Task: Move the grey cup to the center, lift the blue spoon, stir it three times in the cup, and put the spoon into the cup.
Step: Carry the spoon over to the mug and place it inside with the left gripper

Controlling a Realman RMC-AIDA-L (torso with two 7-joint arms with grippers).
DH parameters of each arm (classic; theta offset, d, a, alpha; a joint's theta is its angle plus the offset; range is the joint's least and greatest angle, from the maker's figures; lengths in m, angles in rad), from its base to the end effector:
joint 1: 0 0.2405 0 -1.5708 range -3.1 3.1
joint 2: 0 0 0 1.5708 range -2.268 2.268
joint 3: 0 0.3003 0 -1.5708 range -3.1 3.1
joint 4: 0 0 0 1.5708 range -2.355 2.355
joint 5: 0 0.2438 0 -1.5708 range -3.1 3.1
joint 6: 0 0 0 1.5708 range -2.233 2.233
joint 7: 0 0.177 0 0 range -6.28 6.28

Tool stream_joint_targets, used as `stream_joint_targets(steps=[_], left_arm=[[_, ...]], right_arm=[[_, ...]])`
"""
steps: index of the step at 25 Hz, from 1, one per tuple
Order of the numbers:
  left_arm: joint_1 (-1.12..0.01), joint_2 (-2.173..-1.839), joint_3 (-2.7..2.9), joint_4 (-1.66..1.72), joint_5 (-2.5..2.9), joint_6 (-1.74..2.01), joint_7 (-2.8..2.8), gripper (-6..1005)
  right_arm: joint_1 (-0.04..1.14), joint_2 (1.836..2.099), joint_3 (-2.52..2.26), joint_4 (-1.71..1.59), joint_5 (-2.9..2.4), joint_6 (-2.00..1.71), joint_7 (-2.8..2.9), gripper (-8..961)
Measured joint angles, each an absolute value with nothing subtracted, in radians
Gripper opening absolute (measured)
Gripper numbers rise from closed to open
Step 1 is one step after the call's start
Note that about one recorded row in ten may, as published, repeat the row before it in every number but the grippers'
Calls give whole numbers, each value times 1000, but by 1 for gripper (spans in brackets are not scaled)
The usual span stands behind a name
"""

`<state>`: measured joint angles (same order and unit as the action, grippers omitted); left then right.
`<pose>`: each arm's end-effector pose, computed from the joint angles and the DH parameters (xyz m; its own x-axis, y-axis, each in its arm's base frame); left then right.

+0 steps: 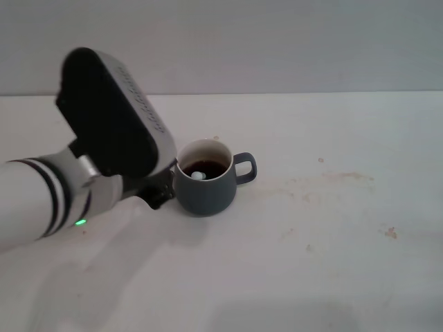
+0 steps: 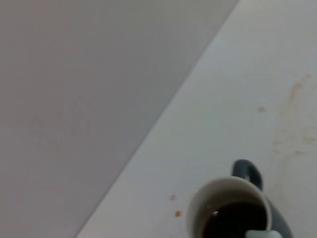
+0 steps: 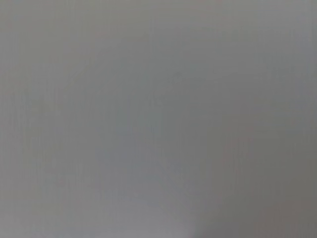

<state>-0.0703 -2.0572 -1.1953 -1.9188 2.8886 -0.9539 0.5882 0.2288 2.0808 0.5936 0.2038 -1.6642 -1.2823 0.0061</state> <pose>-0.1736 0.3469 -0.0568 0.9775 0.1805 -0.1087 0.0480 -0.6932 -0.7191 0.4715 0.2967 -0.0170 0.6887 0.0187 -0.7248 -0.6907 0.3206 -0.6481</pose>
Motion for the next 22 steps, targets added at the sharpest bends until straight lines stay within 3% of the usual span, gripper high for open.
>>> stream_joint_targets(steps=[4, 13, 18, 22], left_arm=[[-23, -2058, -1210, -1956, 2888, -926, 589, 6], [-29, -2063, -1170, -1907, 2885, -875, 571, 17], [-38, -2063, -1158, -1902, 2884, -880, 564, 240], [-38, -2063, -1157, -1902, 2883, -881, 564, 359]], right_arm=[[229, 2081, 594, 204, -1664, -1282, 6, -1], [236, 2082, 594, 207, -1665, -1279, 6, -1], [236, 2083, 594, 210, -1666, -1281, 6, -1], [235, 2083, 594, 213, -1666, -1285, 6, -1]])
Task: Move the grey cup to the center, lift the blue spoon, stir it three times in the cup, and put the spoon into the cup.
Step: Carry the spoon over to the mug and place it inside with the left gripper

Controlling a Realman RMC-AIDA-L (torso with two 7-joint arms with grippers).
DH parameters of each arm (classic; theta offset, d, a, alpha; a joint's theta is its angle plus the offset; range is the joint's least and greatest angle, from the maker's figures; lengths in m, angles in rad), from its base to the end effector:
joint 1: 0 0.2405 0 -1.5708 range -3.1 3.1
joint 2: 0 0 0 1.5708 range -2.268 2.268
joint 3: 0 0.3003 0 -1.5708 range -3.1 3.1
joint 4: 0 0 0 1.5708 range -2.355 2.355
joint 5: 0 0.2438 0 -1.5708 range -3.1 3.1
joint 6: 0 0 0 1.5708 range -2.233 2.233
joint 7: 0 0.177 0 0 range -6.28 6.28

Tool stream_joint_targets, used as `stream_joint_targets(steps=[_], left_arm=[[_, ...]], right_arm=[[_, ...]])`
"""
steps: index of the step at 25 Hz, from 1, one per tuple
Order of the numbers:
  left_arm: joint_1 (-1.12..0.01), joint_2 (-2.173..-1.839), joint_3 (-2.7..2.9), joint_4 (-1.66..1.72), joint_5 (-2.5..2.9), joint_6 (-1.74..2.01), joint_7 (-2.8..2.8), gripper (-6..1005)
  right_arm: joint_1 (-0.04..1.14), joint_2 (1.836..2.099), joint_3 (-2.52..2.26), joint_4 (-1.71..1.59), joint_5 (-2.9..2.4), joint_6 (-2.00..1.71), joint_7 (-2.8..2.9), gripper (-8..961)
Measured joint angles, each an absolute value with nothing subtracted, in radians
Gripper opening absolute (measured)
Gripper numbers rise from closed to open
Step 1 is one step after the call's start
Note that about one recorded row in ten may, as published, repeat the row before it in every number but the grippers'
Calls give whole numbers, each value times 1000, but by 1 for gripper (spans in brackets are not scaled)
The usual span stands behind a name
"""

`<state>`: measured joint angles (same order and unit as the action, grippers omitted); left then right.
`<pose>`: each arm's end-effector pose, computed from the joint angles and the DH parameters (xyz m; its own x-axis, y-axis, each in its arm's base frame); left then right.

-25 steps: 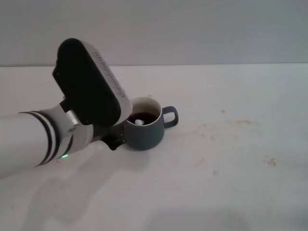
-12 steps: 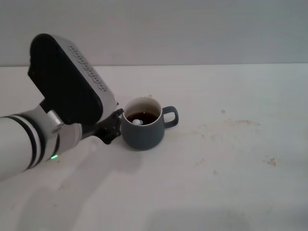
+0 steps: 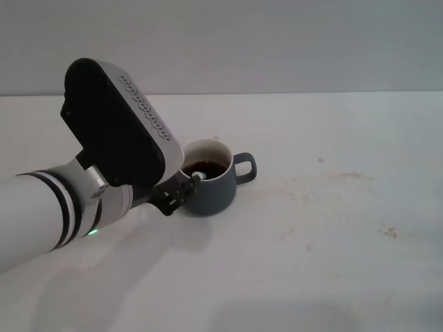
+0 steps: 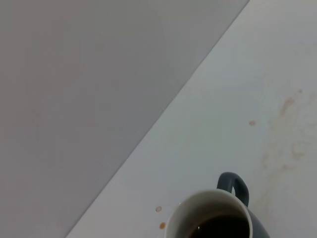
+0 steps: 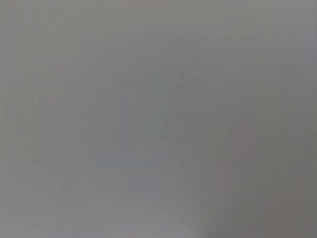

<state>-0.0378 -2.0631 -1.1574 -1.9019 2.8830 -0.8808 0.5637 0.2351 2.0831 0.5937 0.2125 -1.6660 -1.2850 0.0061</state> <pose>-0.1725 0.3407 -0.0684 0.9822 0.1798 -0.0548 0.0863 -0.6903 -0.7183 0.4666 0.3006 -0.0195 0.6823 0.0285 -0.7305 -0.7004 0.3118 -0.6420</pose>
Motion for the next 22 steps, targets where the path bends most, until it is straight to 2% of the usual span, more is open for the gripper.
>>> stream_joint_targets(steps=[3, 5, 16, 22], left_arm=[[-44, -2063, -1155, -1881, 2883, -881, 562, 448], [-48, -2063, -1155, -1866, 2881, -878, 561, 685], [-85, -2065, -1148, -1807, 2878, -859, 551, 768], [-96, -2065, -1153, -1781, 2878, -843, 551, 767]], right_arm=[[234, 2083, 594, 222, -1667, -1285, 6, -1], [233, 2083, 594, 225, -1667, -1286, 4, -1], [230, 2083, 592, 233, -1667, -1289, 0, -1], [229, 2083, 592, 234, -1668, -1289, -1, -1]])
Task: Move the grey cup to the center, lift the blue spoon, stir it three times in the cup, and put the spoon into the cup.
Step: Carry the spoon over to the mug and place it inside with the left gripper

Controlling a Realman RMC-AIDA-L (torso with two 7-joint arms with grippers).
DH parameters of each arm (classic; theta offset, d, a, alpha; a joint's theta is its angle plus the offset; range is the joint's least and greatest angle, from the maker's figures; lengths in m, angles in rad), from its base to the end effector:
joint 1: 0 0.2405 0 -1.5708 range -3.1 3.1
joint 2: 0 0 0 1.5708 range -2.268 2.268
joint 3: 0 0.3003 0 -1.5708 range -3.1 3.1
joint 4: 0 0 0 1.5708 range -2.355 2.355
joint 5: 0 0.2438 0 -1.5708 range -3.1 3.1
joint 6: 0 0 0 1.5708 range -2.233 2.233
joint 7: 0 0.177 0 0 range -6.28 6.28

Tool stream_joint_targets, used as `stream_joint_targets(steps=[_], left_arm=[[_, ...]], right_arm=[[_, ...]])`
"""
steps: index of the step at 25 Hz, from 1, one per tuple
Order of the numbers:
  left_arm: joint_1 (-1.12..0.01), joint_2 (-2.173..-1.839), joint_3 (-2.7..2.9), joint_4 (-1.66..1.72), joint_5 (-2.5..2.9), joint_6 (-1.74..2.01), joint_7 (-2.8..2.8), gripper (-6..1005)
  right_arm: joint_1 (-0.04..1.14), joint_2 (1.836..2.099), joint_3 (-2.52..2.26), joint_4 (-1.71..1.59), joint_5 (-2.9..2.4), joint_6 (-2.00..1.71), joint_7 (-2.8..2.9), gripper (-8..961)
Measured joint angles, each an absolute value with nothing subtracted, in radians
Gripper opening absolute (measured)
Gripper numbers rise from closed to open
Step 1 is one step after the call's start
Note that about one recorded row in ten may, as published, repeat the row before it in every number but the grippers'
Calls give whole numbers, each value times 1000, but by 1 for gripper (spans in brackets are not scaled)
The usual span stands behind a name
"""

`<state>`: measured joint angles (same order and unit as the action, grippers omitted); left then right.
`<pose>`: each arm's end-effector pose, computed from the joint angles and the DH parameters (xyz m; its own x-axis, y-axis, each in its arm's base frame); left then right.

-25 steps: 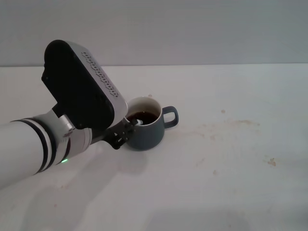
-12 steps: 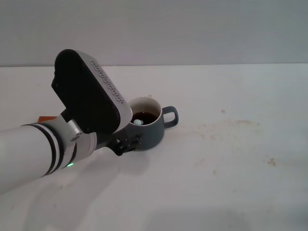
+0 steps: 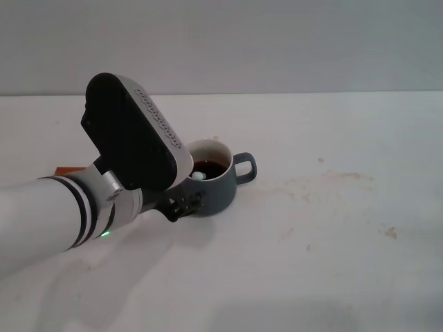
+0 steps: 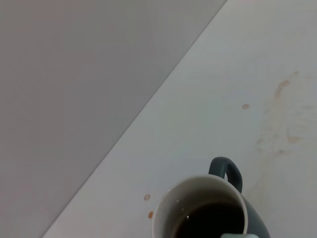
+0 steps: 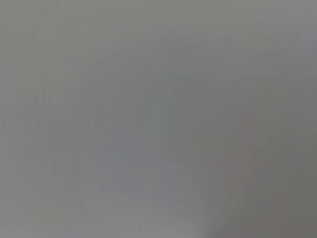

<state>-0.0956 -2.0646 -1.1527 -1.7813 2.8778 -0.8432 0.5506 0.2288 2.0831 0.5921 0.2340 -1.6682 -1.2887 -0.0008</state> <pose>-0.1869 0.3529 -0.0888 0.9764 0.2009 -0.0791 0.0895 -0.7101 -0.6983 0.4630 0.3001 -0.0230 0.6747 0.0332 -0.7373 -0.7090 0.3067 -0.6350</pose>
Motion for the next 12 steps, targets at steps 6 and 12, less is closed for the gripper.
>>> stream_joint_targets(steps=[6, 12], left_arm=[[-98, -2065, -1152, -1776, 2878, -831, 551, 739], [-99, -2066, -1148, -1773, 2878, -824, 551, 644]], right_arm=[[228, 2083, 592, 234, -1669, -1289, -1, -1], [228, 2083, 592, 233, -1669, -1291, -2, -2]])
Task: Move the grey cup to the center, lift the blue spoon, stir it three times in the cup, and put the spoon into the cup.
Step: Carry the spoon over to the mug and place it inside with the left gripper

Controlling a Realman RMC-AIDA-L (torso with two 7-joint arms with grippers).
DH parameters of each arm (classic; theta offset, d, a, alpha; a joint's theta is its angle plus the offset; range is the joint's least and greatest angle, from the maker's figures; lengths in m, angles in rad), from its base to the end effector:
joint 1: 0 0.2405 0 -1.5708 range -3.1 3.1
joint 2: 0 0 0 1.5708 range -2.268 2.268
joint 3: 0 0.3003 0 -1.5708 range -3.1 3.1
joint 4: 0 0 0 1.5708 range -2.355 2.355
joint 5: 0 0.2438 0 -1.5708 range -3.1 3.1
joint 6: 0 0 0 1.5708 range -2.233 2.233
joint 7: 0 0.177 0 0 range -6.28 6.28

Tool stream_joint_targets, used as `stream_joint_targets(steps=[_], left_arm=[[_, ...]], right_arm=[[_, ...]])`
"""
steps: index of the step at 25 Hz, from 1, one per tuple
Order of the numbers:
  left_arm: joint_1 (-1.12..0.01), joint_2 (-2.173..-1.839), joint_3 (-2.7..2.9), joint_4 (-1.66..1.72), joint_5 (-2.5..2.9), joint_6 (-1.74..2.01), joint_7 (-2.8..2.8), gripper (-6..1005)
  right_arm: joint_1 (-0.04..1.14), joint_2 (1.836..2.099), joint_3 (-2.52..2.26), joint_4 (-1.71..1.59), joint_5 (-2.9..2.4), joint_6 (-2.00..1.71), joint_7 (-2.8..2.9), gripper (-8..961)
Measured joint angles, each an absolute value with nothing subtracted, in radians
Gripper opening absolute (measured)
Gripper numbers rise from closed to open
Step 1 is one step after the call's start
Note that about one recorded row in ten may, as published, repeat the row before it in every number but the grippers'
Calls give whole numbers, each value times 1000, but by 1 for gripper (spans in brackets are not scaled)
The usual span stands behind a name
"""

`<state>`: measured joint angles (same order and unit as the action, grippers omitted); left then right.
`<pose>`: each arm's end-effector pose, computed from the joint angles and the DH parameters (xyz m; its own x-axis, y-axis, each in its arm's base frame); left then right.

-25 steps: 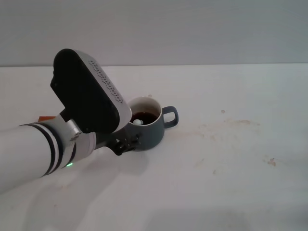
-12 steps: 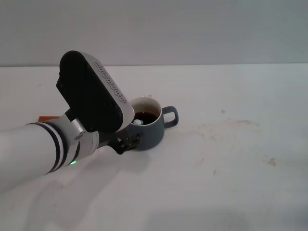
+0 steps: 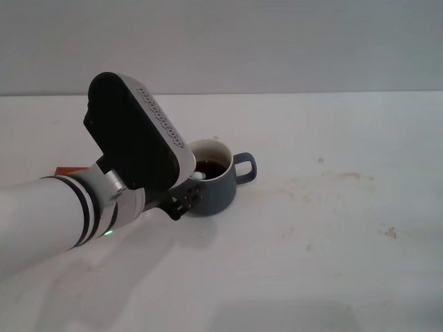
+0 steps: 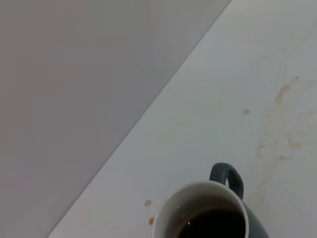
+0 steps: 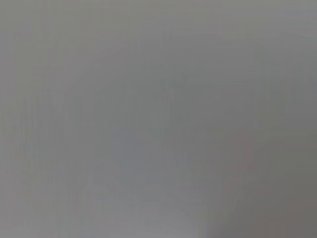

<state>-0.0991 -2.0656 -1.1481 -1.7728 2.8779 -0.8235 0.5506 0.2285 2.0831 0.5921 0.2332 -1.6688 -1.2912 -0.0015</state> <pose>-0.1849 0.3544 -0.0907 0.9791 0.1900 -0.0718 0.0860 -0.7082 -0.7007 0.4629 0.2999 -0.0226 0.6764 0.0348 -0.7358 -0.7079 0.3066 -0.6363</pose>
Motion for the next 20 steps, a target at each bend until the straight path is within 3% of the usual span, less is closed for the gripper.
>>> stream_joint_targets(steps=[6, 17, 20], left_arm=[[-109, -2064, -1145, -1761, 2878, -821, 551, 521], [-125, -2065, -1143, -1749, 2878, -820, 551, 512], [-126, -2065, -1143, -1748, 2878, -820, 551, 452]], right_arm=[[228, 2083, 592, 233, -1669, -1292, -2, -2], [227, 2081, 592, 231, -1669, -1293, -2, -2], [227, 2082, 592, 230, -1669, -1294, -1, -2]])
